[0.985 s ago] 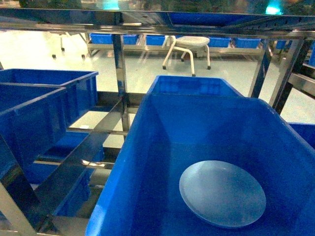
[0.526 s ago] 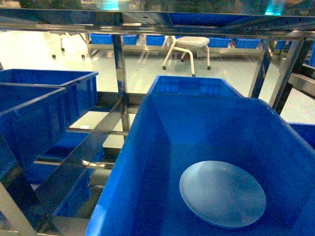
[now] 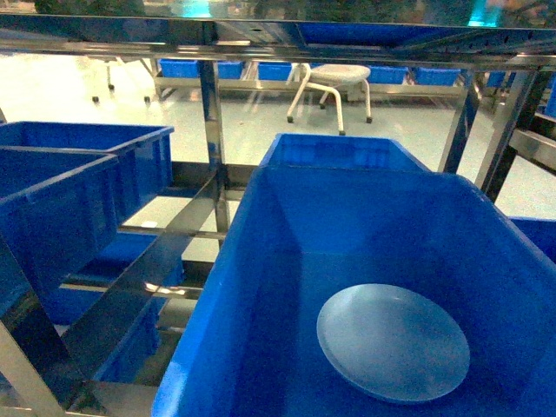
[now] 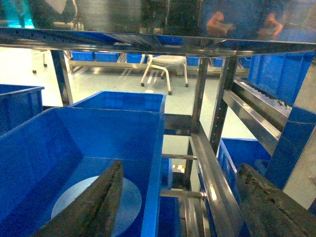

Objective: Place blue tray on left shelf second layer neatly

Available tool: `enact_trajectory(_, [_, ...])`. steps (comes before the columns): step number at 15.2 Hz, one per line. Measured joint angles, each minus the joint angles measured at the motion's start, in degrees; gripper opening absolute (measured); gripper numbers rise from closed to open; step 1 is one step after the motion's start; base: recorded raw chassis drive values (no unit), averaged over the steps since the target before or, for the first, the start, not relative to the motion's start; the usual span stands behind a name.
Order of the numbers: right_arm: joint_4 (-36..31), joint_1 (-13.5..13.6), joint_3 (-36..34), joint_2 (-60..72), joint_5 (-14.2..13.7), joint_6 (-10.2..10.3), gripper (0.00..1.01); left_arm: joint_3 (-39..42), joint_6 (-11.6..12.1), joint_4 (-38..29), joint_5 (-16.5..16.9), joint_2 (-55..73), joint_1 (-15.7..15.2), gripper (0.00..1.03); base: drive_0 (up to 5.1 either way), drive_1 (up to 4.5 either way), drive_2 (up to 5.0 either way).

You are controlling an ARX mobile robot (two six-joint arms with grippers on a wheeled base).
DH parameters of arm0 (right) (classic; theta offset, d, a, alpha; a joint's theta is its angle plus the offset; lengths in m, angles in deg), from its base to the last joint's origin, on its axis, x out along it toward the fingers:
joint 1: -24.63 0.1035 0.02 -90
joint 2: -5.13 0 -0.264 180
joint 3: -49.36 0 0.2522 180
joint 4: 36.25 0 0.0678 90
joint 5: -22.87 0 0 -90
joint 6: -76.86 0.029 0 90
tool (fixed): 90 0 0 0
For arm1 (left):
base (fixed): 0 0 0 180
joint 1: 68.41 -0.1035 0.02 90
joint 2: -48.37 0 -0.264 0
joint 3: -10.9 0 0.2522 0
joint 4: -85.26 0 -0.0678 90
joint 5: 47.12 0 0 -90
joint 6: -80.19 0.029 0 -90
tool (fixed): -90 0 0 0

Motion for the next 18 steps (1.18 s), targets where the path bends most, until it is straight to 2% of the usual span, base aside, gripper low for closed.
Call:
enact_trajectory(3, [0.0,0.0,0.0,0.0,0.0,0.02,0.99,0.0,0.0,0.0,0.0,0.0,0.0,0.98,0.0,0.0,0.0])
enact_trajectory(18, [0.0,0.0,0.0,0.0,0.0,0.02,0.98,0.0,0.0,0.0,0.0,0.0,0.0,0.98,0.0,0.0,0.0])
